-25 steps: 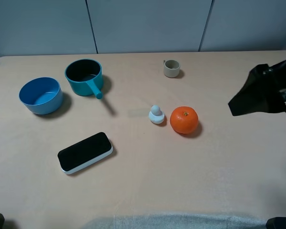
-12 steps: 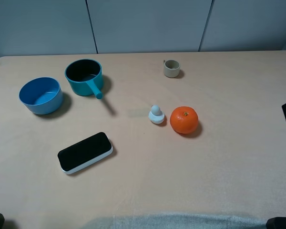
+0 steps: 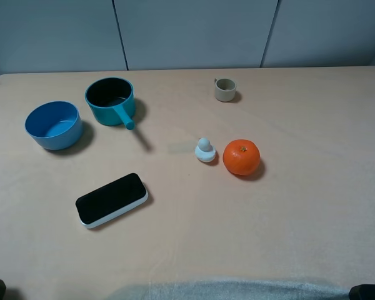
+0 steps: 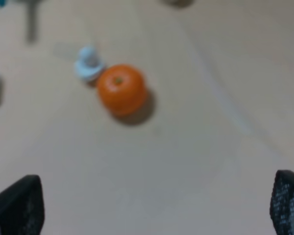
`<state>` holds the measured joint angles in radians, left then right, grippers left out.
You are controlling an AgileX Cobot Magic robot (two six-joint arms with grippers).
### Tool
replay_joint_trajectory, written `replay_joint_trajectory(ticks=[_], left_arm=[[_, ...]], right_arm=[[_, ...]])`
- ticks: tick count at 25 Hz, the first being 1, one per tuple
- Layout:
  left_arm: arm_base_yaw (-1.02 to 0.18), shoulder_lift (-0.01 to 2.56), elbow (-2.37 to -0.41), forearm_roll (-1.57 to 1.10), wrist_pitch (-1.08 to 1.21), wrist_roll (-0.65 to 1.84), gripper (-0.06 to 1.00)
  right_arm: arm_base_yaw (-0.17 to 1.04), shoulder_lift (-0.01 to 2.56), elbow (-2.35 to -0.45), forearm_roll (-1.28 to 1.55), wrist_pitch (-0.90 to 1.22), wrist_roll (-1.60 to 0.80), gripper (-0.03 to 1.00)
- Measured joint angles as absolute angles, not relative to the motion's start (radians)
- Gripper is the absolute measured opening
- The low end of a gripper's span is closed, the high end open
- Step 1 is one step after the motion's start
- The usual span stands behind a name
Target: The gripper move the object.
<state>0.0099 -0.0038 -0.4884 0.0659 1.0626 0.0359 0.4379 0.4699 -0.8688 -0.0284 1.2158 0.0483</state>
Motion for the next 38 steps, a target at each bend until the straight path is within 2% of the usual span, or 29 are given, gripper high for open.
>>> replay_joint_trajectory(ticks=[7, 21, 38], left_arm=[[0.010, -0.004, -0.488, 0.066, 1.063, 0.036, 0.99], [0.010, -0.004, -0.488, 0.066, 1.063, 0.036, 0.99], [0.010, -0.004, -0.488, 0.066, 1.063, 0.036, 0.99]], right_arm=[[0.248, 0.295, -0.783, -0.050, 1.102, 0.008, 0.69], [0.043, -0.005, -0.513, 0.000, 1.007, 0.000, 0.69], [0.029, -0.006, -0.493, 0.000, 1.017, -0.006, 0.69]])
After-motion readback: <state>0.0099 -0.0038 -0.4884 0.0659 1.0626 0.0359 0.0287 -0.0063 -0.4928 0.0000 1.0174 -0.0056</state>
